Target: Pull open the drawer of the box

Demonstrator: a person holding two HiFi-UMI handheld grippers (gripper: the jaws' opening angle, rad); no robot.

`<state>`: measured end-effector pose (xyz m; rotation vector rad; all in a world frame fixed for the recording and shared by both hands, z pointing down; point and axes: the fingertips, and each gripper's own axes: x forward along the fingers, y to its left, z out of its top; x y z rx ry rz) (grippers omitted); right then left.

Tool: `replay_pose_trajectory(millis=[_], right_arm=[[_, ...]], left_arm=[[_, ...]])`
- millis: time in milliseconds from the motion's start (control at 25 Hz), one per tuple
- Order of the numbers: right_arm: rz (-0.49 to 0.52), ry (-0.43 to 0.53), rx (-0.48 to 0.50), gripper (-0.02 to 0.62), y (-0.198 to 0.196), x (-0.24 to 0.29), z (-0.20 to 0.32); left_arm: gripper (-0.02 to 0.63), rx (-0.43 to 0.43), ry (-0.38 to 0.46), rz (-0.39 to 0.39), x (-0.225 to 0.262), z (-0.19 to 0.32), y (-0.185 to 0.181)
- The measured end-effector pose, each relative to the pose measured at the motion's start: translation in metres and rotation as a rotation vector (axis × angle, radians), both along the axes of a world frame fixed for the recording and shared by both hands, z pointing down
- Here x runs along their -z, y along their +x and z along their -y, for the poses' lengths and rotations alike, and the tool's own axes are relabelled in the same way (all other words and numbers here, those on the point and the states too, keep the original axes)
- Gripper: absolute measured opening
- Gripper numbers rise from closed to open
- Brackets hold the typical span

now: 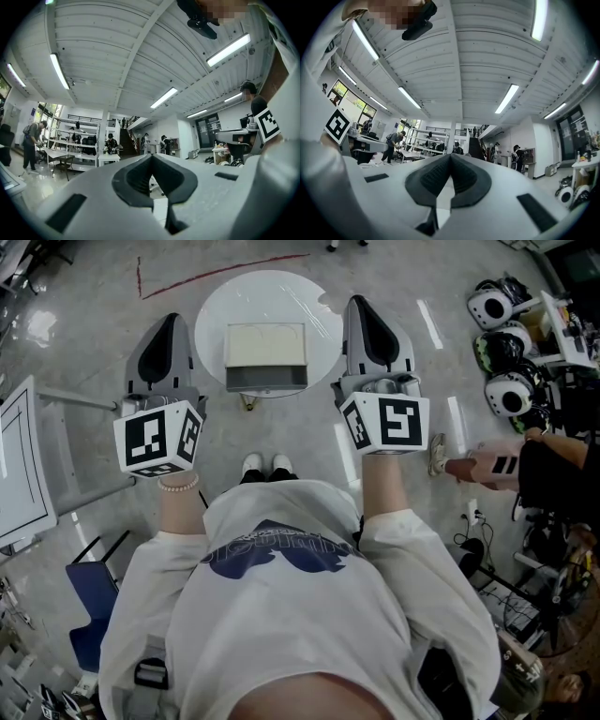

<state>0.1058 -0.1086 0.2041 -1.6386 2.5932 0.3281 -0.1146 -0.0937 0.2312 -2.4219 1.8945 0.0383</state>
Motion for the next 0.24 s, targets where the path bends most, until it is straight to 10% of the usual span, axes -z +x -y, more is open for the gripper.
replay_pose_trajectory(millis=[240], right_arm=[[-0.010, 0.008, -0.001, -0.003, 0.0026, 0.0041, -0.0052]], left_arm=[[0.008, 0.006, 0.001, -0.003, 0.0022, -0.0042, 0.0003]])
